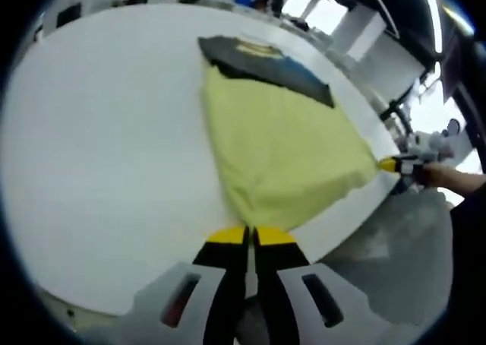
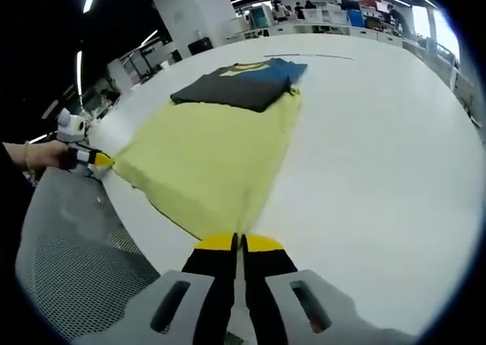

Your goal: Fold the garment on the visible template until the final outline fits inside the template.

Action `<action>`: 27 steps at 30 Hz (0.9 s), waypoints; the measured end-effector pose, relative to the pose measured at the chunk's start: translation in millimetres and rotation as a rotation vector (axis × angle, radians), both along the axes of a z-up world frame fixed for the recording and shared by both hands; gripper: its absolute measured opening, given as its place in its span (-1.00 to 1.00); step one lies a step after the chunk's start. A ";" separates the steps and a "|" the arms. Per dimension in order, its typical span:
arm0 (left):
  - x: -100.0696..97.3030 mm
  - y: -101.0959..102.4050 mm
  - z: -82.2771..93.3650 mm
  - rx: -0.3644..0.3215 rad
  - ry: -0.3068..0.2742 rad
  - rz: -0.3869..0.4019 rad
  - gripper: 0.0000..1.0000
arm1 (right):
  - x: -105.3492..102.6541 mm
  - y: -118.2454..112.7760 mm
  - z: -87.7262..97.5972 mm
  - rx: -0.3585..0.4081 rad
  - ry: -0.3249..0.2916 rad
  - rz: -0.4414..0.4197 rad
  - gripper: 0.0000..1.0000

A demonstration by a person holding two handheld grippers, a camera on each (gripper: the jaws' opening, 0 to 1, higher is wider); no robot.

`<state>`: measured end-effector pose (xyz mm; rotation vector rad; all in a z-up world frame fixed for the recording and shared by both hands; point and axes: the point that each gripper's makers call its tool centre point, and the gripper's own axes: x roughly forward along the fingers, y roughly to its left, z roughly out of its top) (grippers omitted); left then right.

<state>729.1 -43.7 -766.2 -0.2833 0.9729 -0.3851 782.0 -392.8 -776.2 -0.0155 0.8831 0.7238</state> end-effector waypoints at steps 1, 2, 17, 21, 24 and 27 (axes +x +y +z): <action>2.3 0.7 4.3 -0.021 -0.004 0.020 -1.00 | 1.1 -1.1 2.1 0.002 0.000 -0.003 -0.93; 4.8 2.0 8.1 -0.034 -0.014 0.035 -1.00 | 1.9 -1.8 4.9 0.004 -0.004 -0.008 -0.93; 14.6 4.2 36.2 -0.012 -0.057 0.000 -1.00 | 18.9 -3.3 44.4 0.045 -0.088 -0.031 -0.94; 1.9 3.1 35.8 -0.009 -0.045 -0.014 -1.00 | 8.5 -4.5 49.0 0.069 -0.084 -0.029 -0.94; -4.0 2.1 38.5 -0.033 -0.046 -0.004 -1.00 | 0.6 -6.1 52.3 0.073 -0.081 -0.028 -0.94; -10.1 0.2 40.5 -0.036 -0.042 -0.010 -1.00 | -4.3 -9.8 54.0 0.076 -0.075 -0.027 -0.94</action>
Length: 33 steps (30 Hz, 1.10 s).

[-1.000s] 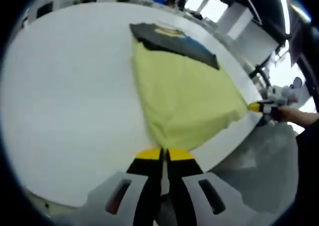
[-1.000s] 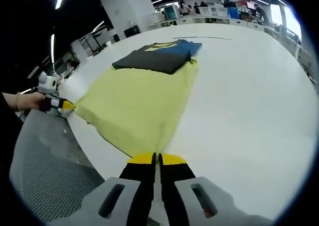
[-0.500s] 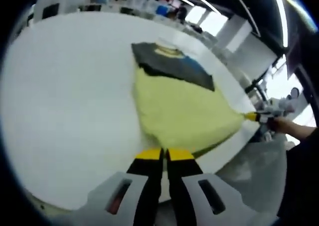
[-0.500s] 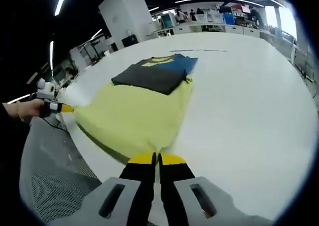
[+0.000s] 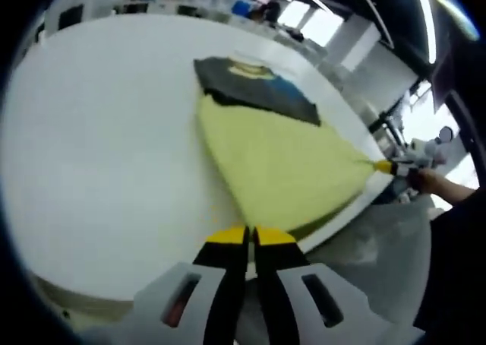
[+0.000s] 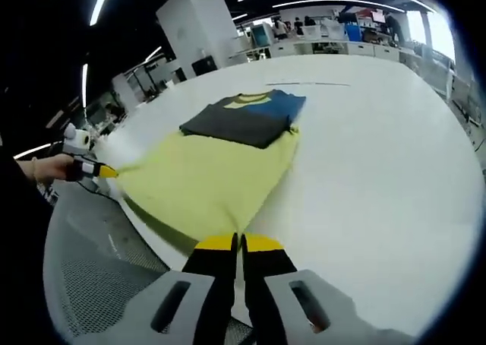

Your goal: Fold the garment on the visible template until the final outline fits inside the template.

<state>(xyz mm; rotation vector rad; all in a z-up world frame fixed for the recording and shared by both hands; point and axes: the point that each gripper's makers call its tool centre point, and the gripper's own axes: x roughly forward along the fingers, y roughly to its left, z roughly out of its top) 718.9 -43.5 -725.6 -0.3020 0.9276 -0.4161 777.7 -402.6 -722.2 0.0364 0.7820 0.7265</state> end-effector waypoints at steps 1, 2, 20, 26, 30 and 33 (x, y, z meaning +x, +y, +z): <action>-2.8 -1.3 0.8 -0.005 0.002 -0.003 -1.00 | -2.5 -0.6 1.5 0.001 0.003 0.000 -0.94; -3.9 -1.9 1.1 -0.007 0.003 -0.005 -1.00 | -4.5 -1.0 2.4 0.002 0.006 0.001 -0.94; -43.1 -14.8 34.6 -0.044 0.052 -0.051 -1.00 | -45.2 -4.7 36.9 0.011 0.015 0.017 -0.94; -49.3 -10.1 47.3 -0.046 0.048 -0.050 -1.00 | -57.4 -7.8 44.9 0.014 0.021 0.028 -0.94; -56.0 -8.6 50.8 -0.063 0.063 -0.043 -1.00 | -64.7 -10.2 49.0 0.029 0.030 0.020 -0.94; -61.7 -8.8 52.6 -0.076 0.086 -0.033 -1.00 | -68.9 -9.7 51.1 0.037 0.040 0.019 -0.94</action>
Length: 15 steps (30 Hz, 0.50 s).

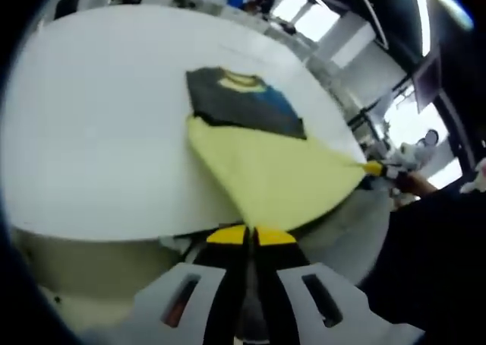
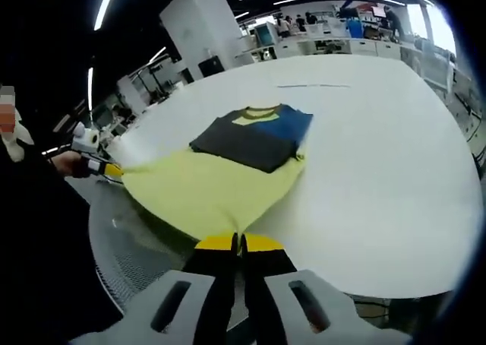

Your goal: Fold the garment on the visible template until the final outline fits inside the template.

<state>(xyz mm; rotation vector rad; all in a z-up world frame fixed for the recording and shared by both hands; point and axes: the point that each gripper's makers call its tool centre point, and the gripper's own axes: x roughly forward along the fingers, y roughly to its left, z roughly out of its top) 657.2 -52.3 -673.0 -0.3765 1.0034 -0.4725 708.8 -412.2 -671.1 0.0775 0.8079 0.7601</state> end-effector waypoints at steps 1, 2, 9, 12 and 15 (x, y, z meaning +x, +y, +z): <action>-1.9 -0.8 0.7 -0.001 0.007 -0.002 -1.00 | -1.5 0.1 0.1 -0.002 0.002 0.003 -0.94; -5.3 -3.0 3.1 0.003 0.010 -0.010 -1.00 | -3.7 0.0 -0.3 -0.005 0.008 0.008 -0.94; -19.4 -7.8 15.5 0.009 0.024 -0.036 -1.00 | -17.9 0.5 6.4 0.002 0.035 0.023 -0.94; -25.3 -7.7 18.5 0.011 0.037 -0.043 -1.00 | -23.0 -1.1 9.6 0.007 0.046 0.027 -0.94; -30.5 -7.7 23.5 0.005 0.046 -0.051 -1.00 | -27.6 -1.9 15.7 0.024 0.059 0.027 -0.95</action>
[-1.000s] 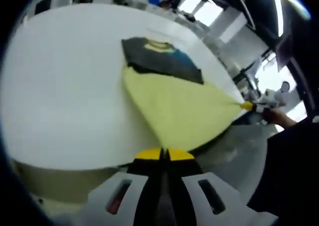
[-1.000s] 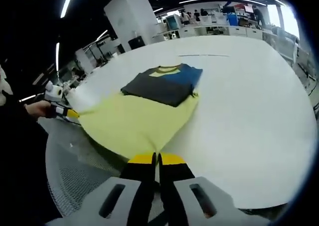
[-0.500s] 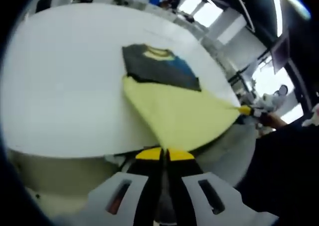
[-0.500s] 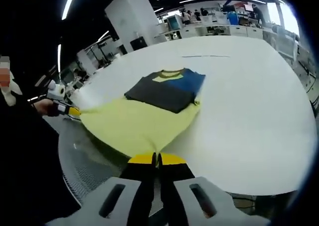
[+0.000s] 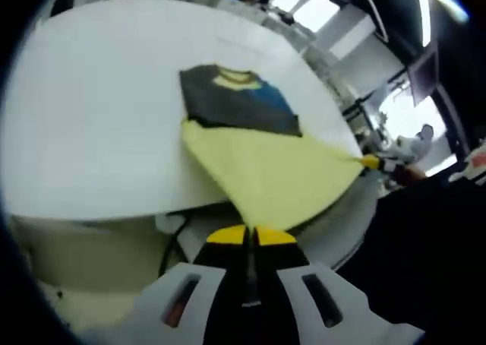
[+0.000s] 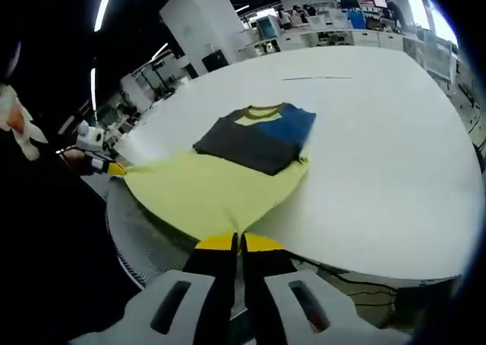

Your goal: Fold the garment on the visible template until the final outline fits inside the template.

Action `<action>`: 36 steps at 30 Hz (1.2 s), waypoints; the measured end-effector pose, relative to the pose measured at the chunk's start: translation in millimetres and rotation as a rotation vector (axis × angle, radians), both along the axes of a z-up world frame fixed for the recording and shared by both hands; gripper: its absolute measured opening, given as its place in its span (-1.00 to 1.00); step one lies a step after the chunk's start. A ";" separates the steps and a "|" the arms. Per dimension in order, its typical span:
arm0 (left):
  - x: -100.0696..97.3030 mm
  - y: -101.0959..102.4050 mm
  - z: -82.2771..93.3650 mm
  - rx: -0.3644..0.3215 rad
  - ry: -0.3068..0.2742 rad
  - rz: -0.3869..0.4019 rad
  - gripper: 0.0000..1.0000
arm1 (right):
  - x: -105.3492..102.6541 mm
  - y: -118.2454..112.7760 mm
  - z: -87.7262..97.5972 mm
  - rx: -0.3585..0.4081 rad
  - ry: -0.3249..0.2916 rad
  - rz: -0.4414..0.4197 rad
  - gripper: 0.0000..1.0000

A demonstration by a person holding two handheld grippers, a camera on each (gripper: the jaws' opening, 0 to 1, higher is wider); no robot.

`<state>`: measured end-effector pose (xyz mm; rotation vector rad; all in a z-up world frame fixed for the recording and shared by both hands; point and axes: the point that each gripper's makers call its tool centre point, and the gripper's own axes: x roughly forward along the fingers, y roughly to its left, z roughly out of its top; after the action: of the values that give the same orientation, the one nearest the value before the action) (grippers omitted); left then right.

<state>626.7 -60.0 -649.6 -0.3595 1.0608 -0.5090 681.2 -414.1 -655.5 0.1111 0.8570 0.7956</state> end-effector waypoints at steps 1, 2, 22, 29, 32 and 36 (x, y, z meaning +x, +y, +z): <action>-1.0 -0.1 2.3 -0.002 0.000 -0.004 -1.00 | -2.1 -0.2 2.0 0.005 0.005 0.004 -0.95; -1.0 0.3 3.7 -0.002 -0.002 -0.006 -1.00 | -2.8 -0.4 2.9 0.007 0.007 0.006 -0.95; 91.3 11.6 36.9 -0.009 -0.179 -0.011 -1.00 | 83.8 14.4 37.6 0.011 -0.151 0.052 -0.95; 134.1 17.7 41.4 0.043 -0.232 -0.048 -1.00 | 127.6 26.3 52.6 0.010 -0.215 0.068 -0.95; 149.2 19.4 41.8 0.061 -0.248 -0.062 -1.00 | 146.2 29.0 56.4 0.007 -0.238 0.066 -0.95; 168.4 22.2 42.0 0.067 -0.266 -0.071 -1.00 | 164.2 31.6 58.3 0.009 -0.253 0.063 -0.95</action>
<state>795.1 -37.8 -607.5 -0.1895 0.8327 -0.5664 845.4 -382.6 -597.1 -0.0085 0.6202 0.8521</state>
